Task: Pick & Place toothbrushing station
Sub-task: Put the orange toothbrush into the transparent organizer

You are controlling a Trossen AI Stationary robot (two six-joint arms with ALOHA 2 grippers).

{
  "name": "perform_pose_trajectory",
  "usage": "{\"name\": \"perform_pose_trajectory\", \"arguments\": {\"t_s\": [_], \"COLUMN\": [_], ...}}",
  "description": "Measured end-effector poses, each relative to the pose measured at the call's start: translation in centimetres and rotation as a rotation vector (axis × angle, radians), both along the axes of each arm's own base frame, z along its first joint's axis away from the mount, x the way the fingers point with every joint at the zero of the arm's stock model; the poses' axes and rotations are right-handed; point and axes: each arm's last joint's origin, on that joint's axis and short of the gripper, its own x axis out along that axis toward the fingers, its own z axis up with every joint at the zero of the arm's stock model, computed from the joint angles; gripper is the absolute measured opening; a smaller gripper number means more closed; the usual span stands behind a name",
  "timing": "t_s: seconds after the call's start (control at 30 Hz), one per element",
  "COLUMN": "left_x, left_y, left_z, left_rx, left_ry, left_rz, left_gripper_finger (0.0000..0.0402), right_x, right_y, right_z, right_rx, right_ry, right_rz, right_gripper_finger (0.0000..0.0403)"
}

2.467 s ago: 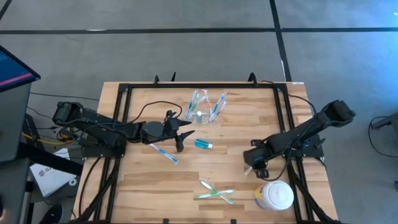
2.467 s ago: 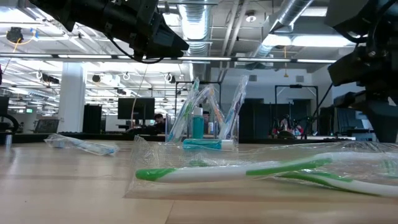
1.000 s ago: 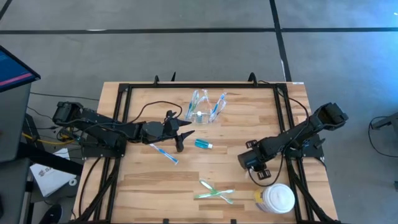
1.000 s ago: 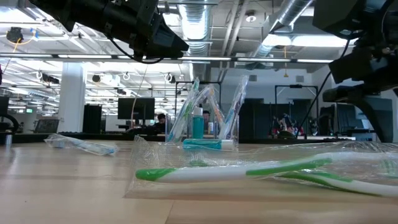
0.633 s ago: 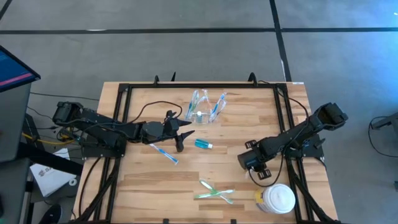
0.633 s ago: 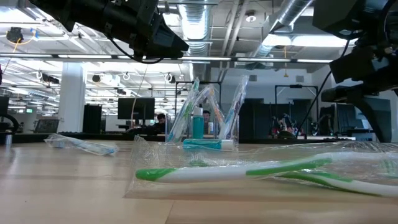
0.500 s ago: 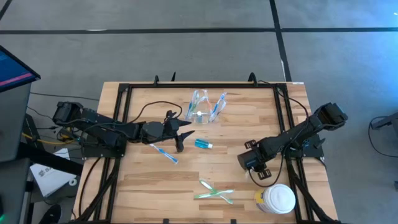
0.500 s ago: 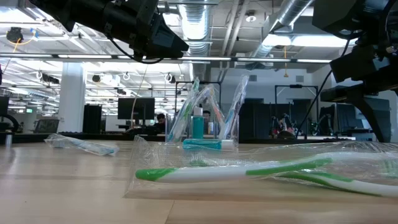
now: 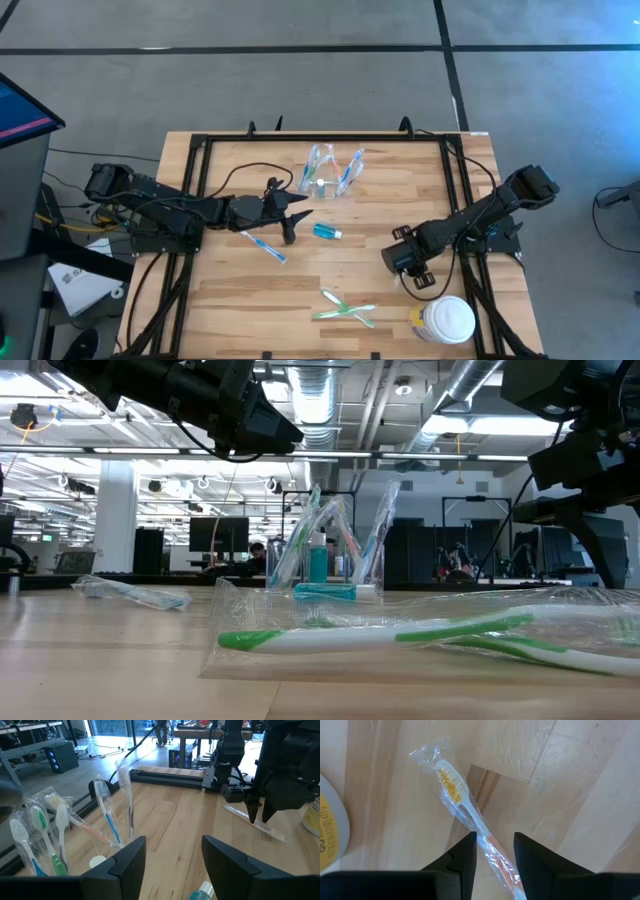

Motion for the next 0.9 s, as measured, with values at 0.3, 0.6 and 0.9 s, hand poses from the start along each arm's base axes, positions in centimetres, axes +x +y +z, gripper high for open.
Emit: {"name": "perform_pose_trajectory", "arguments": {"t_s": [0.3, 0.6, 0.9], "left_x": [0.0, 0.0, 0.0], "left_y": [0.0, 0.0, 0.0], "left_z": [0.0, 0.0, 0.0], "left_rx": [0.0, 0.0, 0.0], "left_ry": [0.001, 0.001, 0.001], "left_rz": [0.0, 0.0, 0.0], "left_gripper_finger": [0.0186, 0.0186, 0.0186], "right_x": [0.0, 0.0, -0.6], "right_y": [0.0, 0.0, -0.2], "right_z": [0.0, 0.0, -1.3], "right_rx": [0.0, 0.002, 0.009], "right_ry": [0.0, 0.002, -0.001], "right_rz": [-0.002, -0.01, -0.015], "right_gripper_finger": [0.012, 0.012, 0.012]}}
